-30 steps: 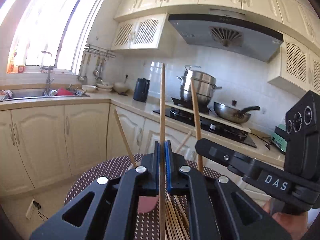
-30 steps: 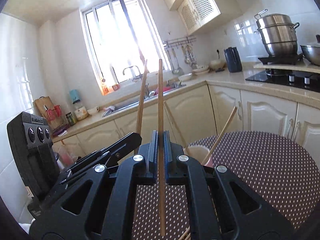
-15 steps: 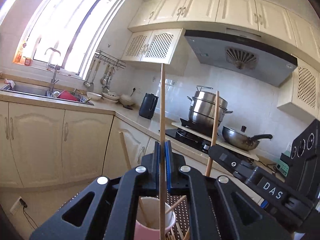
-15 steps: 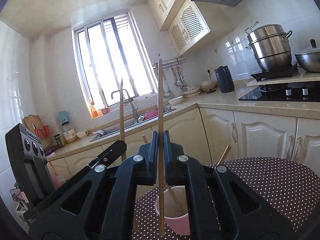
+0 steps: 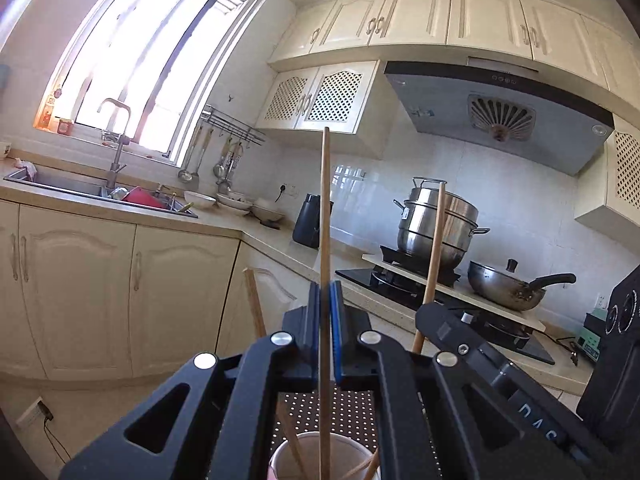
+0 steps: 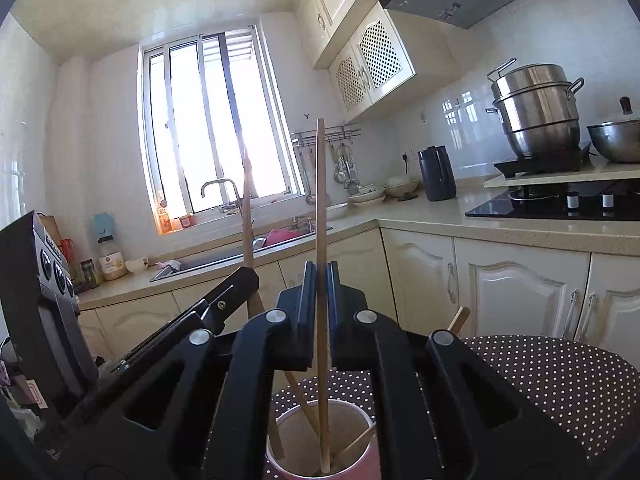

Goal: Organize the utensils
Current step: 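Lift both chopsticks and lower them into the pink cup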

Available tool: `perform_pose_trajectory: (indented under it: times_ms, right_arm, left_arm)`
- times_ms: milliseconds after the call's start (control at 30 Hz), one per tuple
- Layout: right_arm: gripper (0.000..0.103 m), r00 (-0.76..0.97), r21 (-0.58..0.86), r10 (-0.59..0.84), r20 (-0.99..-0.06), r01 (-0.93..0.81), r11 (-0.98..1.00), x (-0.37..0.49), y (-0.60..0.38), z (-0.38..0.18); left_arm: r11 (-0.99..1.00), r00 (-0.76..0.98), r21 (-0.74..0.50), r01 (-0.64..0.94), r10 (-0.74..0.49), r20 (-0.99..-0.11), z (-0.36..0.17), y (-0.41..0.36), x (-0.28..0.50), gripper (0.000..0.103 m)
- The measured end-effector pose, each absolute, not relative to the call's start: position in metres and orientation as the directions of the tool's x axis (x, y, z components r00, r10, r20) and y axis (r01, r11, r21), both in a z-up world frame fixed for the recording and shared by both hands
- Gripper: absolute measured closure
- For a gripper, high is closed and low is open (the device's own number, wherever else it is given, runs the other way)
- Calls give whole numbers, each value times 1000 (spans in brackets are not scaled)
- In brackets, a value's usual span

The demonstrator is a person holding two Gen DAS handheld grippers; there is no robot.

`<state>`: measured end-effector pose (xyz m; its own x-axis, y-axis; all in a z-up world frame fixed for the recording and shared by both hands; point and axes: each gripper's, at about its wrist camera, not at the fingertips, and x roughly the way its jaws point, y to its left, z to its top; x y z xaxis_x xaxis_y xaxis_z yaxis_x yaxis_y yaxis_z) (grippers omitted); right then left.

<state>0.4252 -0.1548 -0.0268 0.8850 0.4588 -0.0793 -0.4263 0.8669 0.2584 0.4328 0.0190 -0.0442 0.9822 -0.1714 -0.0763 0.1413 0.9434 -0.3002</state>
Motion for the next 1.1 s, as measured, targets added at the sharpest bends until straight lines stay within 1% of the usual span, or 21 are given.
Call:
perform_pose_trajectory:
  times_ms: [300, 667, 1100]
  right_arm:
    - [97, 875, 256, 467, -123, -427, 867, 412, -162, -44]
    - [97, 864, 243, 473, -175, -427, 871, 386, -166, -54]
    - [97, 838, 208, 468, -281, -424, 882, 383, -151, -77]
  left_arm:
    - [949, 975, -286, 132, -176, -133, -66, 22, 424, 98]
    - [958, 962, -249, 139, -191, -195, -81, 26, 389, 98]
    - [971, 941, -188, 149, -197, -274, -92, 19, 380, 97]
